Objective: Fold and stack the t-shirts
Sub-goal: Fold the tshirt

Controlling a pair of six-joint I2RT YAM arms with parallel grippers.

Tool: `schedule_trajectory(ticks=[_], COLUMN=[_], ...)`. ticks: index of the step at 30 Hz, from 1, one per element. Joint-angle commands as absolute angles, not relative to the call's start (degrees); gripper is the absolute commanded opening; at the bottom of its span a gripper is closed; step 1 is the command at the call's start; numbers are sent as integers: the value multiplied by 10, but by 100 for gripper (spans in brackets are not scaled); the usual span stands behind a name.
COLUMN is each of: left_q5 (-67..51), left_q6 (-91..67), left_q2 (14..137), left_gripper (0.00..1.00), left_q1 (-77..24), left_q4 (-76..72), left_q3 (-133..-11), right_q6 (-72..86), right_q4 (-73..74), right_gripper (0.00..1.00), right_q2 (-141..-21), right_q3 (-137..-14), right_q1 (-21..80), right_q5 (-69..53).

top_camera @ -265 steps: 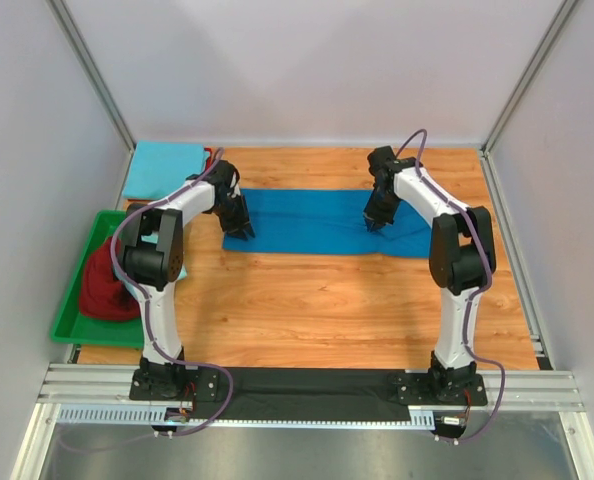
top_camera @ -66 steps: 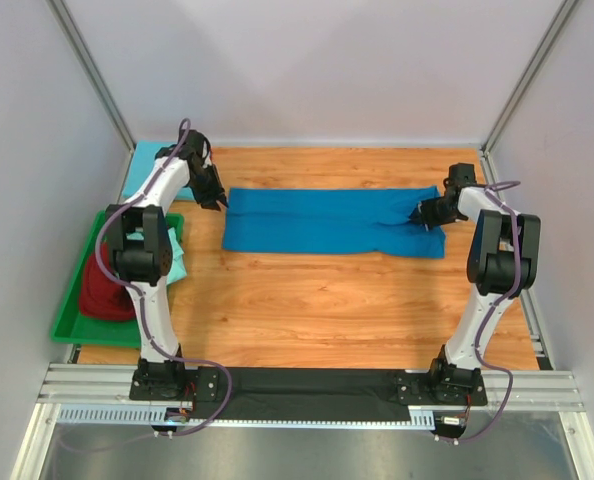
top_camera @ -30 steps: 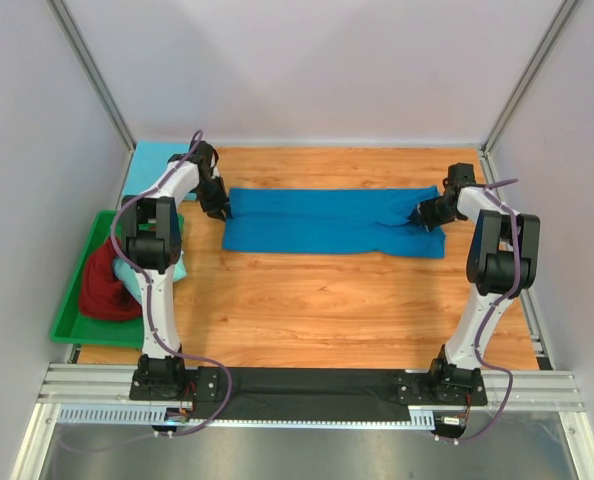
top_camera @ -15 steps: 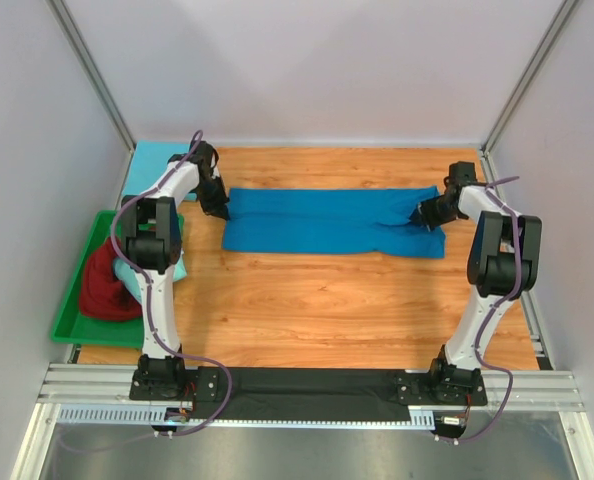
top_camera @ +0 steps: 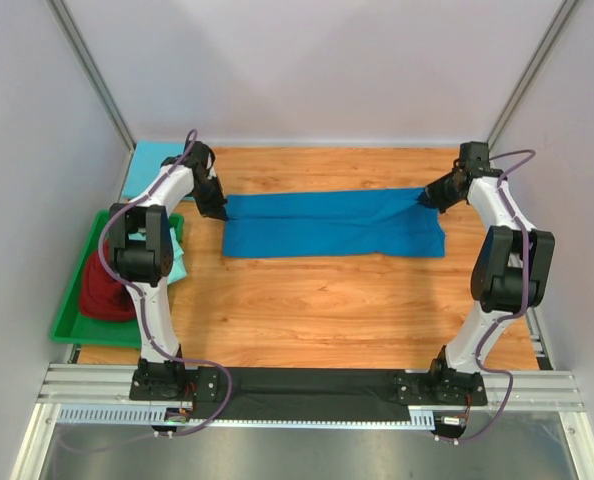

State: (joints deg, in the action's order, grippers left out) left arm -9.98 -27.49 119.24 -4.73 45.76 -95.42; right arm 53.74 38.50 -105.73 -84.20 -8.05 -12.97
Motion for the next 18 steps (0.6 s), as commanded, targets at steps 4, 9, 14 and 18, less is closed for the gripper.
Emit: schedule_trajectory(ticks=[4,9,14,18], left_q5=[-96,-83,-78,-75], left_q6=[-284,-283,-281,-282], left_q2=[1183,1193,1210,1220], left_gripper=[0,0,0,0], left_q1=[-49,-49,-49,-49], left_q4=[449,453,460,461], left_q3=[-967,-976,-995,-1002], right_q6=[504,504,508,507], right_q4=[348,345,356,356], right_gripper=[0,0,1,0], right_q2=[-1093,-1139,-1173,-1190], right_q3=[-897,-936,-966,-982], right_q1=[-76,-70,-66,-65], right_q5=[-158,-170,-175,-178])
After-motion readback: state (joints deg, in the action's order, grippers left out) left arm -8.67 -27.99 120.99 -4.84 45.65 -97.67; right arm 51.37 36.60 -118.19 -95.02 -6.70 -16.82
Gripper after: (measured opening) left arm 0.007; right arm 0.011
